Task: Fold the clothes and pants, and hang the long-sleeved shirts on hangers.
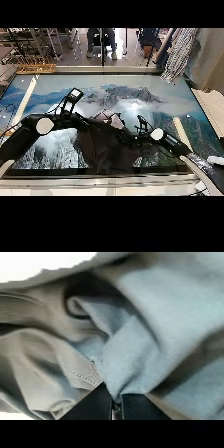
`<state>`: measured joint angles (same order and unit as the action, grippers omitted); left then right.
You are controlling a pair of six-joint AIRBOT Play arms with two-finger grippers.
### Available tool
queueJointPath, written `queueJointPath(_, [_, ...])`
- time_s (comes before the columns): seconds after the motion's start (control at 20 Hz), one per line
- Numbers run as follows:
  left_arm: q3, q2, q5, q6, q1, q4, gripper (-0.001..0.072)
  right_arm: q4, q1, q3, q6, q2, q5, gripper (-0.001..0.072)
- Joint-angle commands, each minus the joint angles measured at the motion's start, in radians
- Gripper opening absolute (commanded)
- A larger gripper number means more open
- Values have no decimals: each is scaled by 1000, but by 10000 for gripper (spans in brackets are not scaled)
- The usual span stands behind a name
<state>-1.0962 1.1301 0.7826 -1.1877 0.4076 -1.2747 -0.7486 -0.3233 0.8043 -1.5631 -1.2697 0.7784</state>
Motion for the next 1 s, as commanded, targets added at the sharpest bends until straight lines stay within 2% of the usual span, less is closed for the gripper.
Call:
queueJointPath(0.0, [-47,-1,-64,25,-12,5,12,-141,0,158,-6,-4,48,25])
queueJointPath(0.15, [-244,6,-114,23,-80,10,11,-298,0,471,42,-5,27,25])
queueJointPath(0.25, [-400,25,-113,21,-170,98,11,-339,0,686,102,-10,-56,25])
queueJointPath(0.3, [-456,32,-107,21,-226,175,11,-343,0,780,147,-18,-49,25])
queueJointPath(0.4, [-492,34,-18,21,-348,347,11,-351,0,922,219,-37,94,24])
queueJointPath(0.5, [-456,50,251,21,-423,375,8,-346,-1,940,231,-48,304,25])
queueJointPath(0.6, [-307,60,494,26,-410,384,9,-319,-2,898,231,-79,501,25])
queueJointPath(0.7, [-62,45,513,70,-342,446,9,-299,-2,816,229,-117,594,25])
queueJointPath(0.75, [59,42,475,90,-301,496,10,-304,-2,762,216,-135,588,49])
queueJointPath(0.8, [153,43,434,127,-264,547,12,-317,0,713,204,-148,561,250])
queueJointPath(0.85, [222,46,386,177,-231,578,43,-345,7,676,177,-154,531,487])
queueJointPath(0.95, [232,48,320,200,-211,554,449,-374,31,628,140,-152,513,518])
